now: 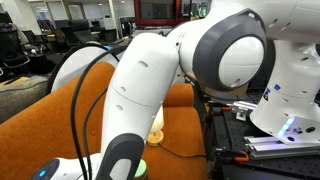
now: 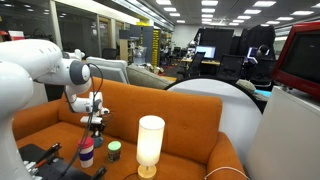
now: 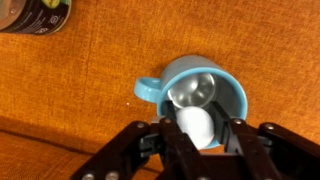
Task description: Put the white thing on the couch in the blue cup
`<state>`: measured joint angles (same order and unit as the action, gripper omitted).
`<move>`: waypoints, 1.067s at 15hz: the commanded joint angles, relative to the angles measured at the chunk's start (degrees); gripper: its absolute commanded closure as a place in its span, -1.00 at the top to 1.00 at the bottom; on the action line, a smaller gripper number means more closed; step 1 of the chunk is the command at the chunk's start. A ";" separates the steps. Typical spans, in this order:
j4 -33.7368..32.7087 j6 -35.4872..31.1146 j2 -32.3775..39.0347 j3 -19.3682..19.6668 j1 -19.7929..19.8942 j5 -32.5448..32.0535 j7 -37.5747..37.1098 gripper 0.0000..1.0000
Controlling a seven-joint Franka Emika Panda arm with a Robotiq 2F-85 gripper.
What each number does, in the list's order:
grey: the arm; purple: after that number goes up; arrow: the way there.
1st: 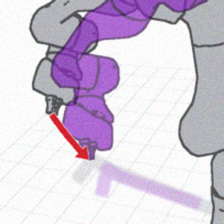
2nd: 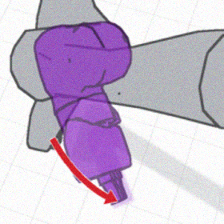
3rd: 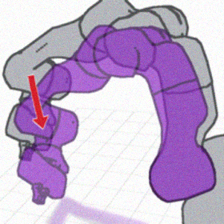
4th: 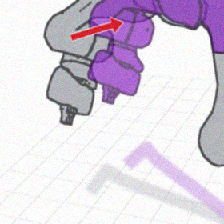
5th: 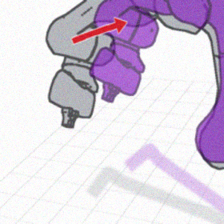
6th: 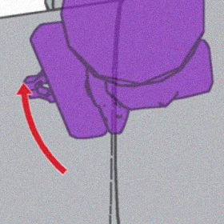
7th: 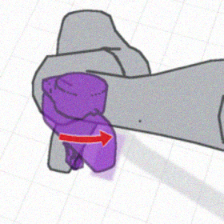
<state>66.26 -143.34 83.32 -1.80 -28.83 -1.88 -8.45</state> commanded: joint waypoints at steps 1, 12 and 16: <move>-1.99 1.58 1.05 -0.70 0.26 0.25 0.40 -0.73; 3.72 -1.44 -2.81 -1.58 0.75 0.37 0.86 1.00; 12.25 -7.36 -9.51 -2.03 0.98 0.32 0.97 1.00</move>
<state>69.26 -146.11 80.13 -2.89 -28.79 -1.79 -8.39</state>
